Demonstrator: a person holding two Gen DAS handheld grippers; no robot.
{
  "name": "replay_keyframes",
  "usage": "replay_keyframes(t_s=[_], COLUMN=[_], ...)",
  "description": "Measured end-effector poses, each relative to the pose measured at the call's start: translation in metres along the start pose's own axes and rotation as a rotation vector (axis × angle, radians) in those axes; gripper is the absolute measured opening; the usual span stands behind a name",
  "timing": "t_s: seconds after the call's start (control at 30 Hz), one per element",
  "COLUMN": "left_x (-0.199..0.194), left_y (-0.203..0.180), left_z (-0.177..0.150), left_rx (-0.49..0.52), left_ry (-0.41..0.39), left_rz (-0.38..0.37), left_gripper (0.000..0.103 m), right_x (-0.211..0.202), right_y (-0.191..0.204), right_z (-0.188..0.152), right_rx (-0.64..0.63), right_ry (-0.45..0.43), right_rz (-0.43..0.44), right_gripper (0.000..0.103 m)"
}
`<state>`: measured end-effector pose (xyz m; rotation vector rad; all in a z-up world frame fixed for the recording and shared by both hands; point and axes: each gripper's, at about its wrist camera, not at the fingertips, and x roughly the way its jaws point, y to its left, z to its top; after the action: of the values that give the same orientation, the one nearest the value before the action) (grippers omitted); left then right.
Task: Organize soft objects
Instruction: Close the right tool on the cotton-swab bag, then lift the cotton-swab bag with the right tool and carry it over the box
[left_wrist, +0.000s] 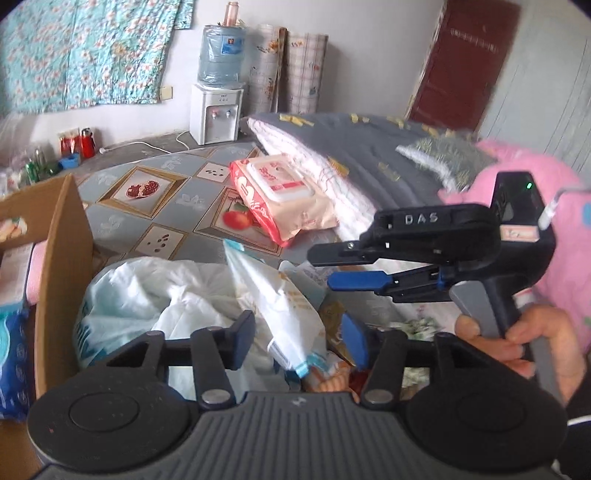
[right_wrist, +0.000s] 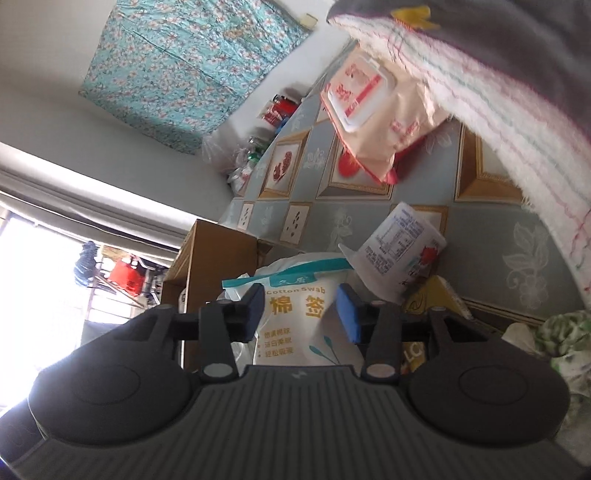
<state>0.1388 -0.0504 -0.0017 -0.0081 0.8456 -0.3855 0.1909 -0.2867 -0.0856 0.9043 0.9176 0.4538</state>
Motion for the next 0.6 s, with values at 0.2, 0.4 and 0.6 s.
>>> replay_keyframes(t_s=[0.2,0.4,0.6], left_x=[0.039,0.051,0.036], left_y=[0.004,0.01,0.003], left_z=[0.008,0.007,0.006], left_rx=[-0.043,-0.131,-0.167], left_ry=[0.077,0.097,0.06], left_rz=[0.09,0.05,-0.006], left_gripper=[0.053,0.037,0.024], right_x=[0.029,0.042,0.018], right_y=[-0.012,-0.012,0.01], right_z=[0.0,-0.003,-0.01], right_rx=[0.061,0.092,0.05], right_ry=[0.079,0.131,0.097], right_rz=[0.036,0.098,0.102], right_gripper=[0.05,0.052,0.052])
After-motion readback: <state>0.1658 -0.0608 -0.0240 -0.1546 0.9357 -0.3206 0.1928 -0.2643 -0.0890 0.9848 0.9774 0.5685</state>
